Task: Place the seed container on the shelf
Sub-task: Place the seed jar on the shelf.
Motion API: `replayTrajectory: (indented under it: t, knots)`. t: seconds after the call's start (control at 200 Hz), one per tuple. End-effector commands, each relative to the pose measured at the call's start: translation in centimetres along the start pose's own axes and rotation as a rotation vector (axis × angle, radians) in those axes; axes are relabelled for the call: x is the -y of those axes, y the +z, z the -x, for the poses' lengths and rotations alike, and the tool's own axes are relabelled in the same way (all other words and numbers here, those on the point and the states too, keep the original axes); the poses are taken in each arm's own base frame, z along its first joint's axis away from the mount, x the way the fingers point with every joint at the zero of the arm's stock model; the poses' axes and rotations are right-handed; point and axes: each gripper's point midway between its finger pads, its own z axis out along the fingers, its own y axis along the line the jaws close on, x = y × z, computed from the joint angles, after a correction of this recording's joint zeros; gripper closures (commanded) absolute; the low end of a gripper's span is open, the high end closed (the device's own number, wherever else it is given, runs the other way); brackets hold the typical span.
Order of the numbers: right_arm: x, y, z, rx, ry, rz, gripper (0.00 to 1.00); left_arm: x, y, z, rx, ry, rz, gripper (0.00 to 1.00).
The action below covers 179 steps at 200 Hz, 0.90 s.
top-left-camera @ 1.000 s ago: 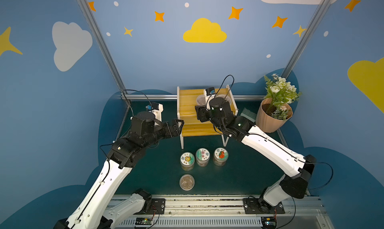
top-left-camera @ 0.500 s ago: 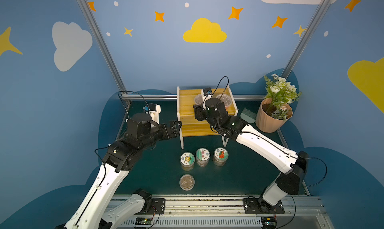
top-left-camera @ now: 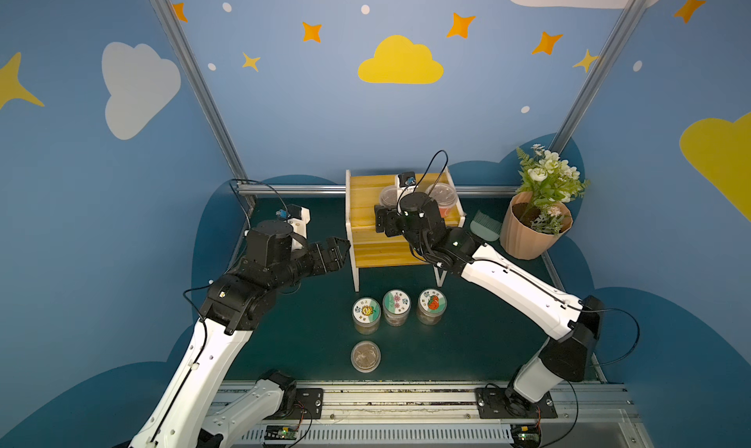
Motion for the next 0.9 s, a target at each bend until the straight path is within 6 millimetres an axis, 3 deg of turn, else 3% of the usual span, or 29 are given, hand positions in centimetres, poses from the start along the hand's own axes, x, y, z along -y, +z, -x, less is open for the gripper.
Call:
replayTrajectory:
  t: [0.0, 0.315, 0.891]
  knots:
    - [0.8, -1.5, -0.3, -0.03, 0.034, -0.027, 0.06, 0.0, -0.2, -0.6, -0.026, -0.016, -0.013, 0.0]
    - [1.1, -3.6, 0.5, -0.025, 0.075, -0.009, 0.05, -0.1, 0.5, -1.5, -0.062, -0.046, -0.035, 0.0]
    - [0.3, -7.3, -0.1, -0.05, 0.104, 0.033, 0.05, 0.8, -0.9, -0.4, -0.051, -0.042, -0.045, 0.0]
